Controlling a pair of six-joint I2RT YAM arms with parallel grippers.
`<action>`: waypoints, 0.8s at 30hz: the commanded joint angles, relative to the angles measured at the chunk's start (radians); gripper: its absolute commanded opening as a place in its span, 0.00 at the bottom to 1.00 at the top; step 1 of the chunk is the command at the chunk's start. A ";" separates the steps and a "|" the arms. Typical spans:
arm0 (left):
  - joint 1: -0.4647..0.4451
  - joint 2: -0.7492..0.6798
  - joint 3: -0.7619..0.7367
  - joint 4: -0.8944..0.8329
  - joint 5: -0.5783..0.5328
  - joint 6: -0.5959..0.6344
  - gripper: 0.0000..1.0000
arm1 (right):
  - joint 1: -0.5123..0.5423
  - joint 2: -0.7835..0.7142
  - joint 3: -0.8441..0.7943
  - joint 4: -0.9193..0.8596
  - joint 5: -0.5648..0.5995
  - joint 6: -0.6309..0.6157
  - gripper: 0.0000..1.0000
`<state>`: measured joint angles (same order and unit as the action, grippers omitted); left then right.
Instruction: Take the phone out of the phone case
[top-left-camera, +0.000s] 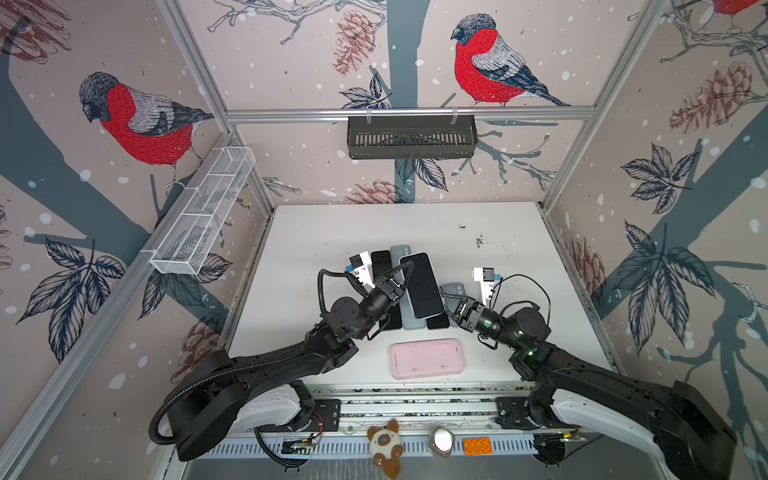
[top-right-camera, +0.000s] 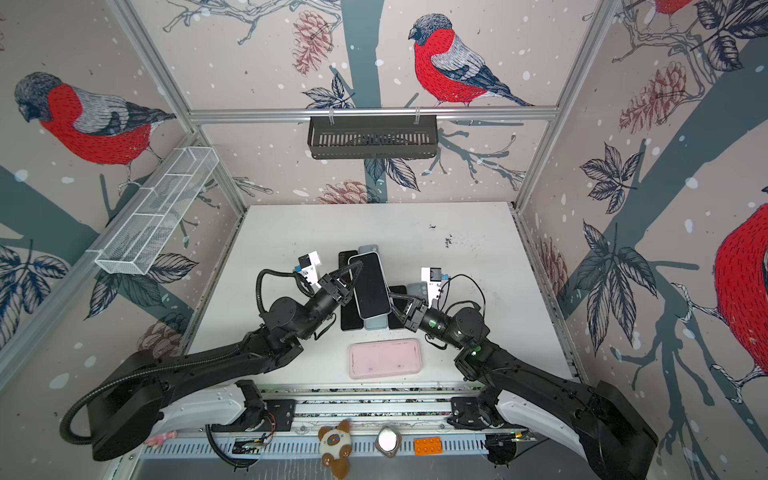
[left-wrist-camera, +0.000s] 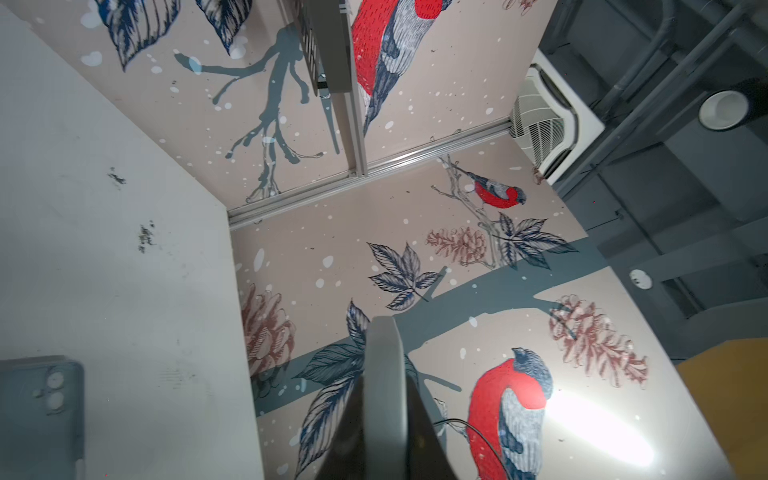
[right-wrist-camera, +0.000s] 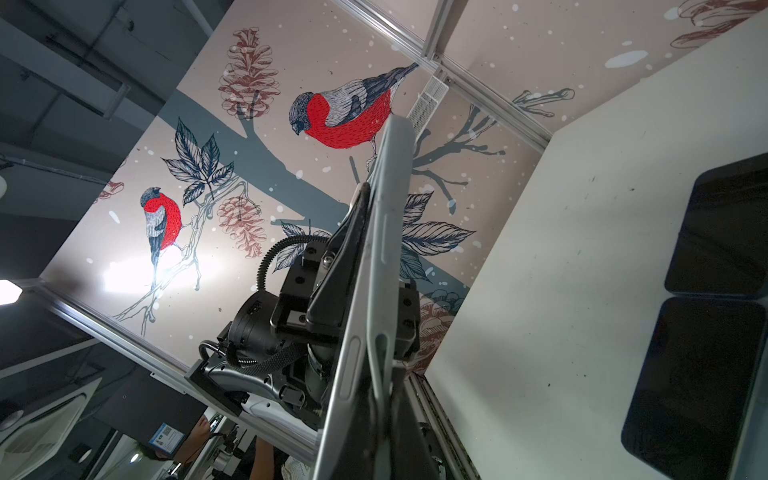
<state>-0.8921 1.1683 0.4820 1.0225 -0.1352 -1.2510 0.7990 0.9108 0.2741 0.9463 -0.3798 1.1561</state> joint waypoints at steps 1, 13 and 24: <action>0.001 -0.001 0.012 -0.088 -0.057 0.064 0.38 | -0.015 -0.003 -0.001 0.027 -0.005 0.046 0.00; 0.008 -0.053 0.052 -0.291 -0.142 0.203 0.75 | -0.080 -0.045 -0.042 -0.096 0.030 0.092 0.00; -0.019 -0.139 0.230 -0.637 -0.072 0.633 0.94 | -0.143 -0.086 -0.036 -0.241 0.067 0.083 0.00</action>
<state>-0.8974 1.0073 0.6563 0.4934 -0.2836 -0.8165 0.6655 0.8242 0.2333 0.6853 -0.3252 1.2304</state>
